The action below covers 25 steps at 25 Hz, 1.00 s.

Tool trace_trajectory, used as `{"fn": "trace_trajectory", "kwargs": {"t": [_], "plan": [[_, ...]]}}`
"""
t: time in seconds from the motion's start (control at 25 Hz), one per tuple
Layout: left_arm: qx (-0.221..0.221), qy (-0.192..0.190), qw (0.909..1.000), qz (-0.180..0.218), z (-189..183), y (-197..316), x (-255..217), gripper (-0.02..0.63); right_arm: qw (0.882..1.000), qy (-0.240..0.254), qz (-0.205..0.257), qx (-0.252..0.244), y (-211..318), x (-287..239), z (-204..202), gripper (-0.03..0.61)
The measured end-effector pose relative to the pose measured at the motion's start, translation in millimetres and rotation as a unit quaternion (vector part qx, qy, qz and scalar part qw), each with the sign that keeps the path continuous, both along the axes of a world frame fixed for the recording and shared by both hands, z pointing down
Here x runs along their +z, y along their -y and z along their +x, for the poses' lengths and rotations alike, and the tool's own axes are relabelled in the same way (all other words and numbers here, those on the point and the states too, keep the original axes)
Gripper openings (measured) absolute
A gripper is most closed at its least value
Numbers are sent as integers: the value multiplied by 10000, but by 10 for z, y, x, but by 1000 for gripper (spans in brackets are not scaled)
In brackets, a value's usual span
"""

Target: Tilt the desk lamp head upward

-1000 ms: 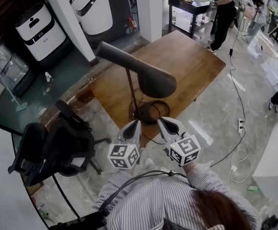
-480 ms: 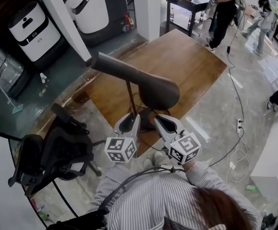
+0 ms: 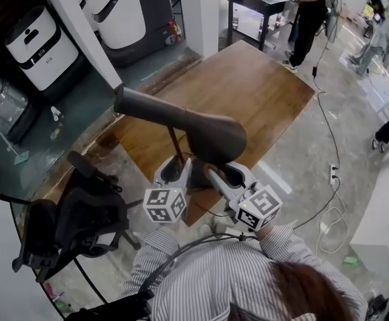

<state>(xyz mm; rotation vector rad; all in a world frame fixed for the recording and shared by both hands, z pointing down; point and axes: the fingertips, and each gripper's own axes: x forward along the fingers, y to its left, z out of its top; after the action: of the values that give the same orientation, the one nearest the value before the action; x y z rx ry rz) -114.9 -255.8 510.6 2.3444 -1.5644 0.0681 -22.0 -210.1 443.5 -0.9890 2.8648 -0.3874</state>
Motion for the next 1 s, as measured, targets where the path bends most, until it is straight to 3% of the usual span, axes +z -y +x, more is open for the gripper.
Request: {"fn": "trace_trajectory", "kwargs": {"t": [0.4,0.72,1.0], "plan": [[129,35,9999,-98,65,153,103,166,9996,91,257,-9,52,-113,-2,86],[81,212,9997,-74,28,187,148,102,9986,499,148,-91,63,-157,16,86],[92,354,9993,-69,15,193,182,77,9984,525,190,-105,58,-167,50,77]]}}
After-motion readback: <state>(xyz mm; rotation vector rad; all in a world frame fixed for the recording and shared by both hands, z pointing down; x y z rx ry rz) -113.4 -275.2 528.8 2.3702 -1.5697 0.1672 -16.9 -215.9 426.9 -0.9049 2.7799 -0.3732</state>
